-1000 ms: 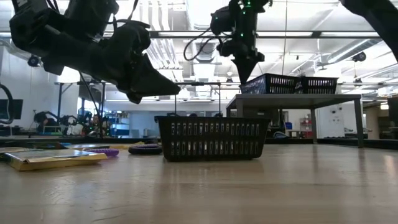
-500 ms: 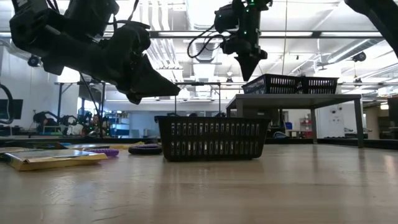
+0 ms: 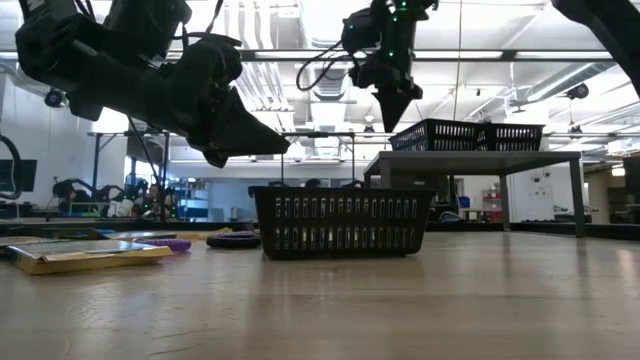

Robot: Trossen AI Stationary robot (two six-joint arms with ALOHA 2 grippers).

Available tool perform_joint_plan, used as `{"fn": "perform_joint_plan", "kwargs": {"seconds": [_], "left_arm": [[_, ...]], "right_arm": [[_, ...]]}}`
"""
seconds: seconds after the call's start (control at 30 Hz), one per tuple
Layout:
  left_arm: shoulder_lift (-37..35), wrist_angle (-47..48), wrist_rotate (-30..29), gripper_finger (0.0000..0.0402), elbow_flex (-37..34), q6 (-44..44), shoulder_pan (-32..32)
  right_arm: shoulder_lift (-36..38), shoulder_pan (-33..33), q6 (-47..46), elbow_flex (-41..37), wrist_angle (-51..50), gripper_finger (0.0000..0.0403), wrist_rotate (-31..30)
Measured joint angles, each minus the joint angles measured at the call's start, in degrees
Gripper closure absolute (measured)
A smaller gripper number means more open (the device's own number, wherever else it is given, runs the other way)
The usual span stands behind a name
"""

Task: Pick & Place Office Desk Supplies
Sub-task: Put the bottom black basket on the shelf, then put the black basket on the shelf

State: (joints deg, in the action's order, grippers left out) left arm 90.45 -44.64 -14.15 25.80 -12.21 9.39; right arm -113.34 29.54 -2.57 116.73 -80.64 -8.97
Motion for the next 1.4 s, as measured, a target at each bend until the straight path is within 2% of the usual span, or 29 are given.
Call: {"fn": "perform_joint_plan", "kwargs": {"seconds": [0.27, 0.53, 1.0, 1.1, 1.23, 1.33, 1.4], "left_arm": [[0.0, 0.13, 0.02, 0.0374, 0.0, -0.06, 0.0], [0.0, 0.15, 0.02, 0.0374, 0.0, -0.21, 0.0], [0.0, 0.2, 0.02, 0.0374, 0.0, -0.23, -0.02], [0.0, 0.38, 0.04, 0.0374, 0.0, -0.24, -0.02], [0.0, 0.49, 0.02, 0.0374, 0.0, -0.39, -0.02], [0.0, 0.69, 0.02, 0.0374, 0.0, -0.44, -0.02], [0.0, 1.03, 0.02, 0.0374, 0.0, -0.92, -0.02]], "right_arm": [[-0.02, 0.29, 0.26, -1.08, -1.21, 0.0385, -0.25], [0.12, 0.37, 0.24, -1.66, -2.35, 0.0385, -4.3], [0.41, 0.45, 1.84, -1.69, -2.32, 0.0385, -6.32], [1.92, -0.7, 2.98, -1.69, 1.28, 0.0385, -6.56], [7.41, -5.51, 4.32, -3.85, 12.5, 0.0385, -6.64], [12.72, -11.05, 3.95, -10.07, 20.5, 0.0385, -6.62], [16.47, -15.53, 3.31, -16.92, 25.47, 0.0385, -6.63]]}}
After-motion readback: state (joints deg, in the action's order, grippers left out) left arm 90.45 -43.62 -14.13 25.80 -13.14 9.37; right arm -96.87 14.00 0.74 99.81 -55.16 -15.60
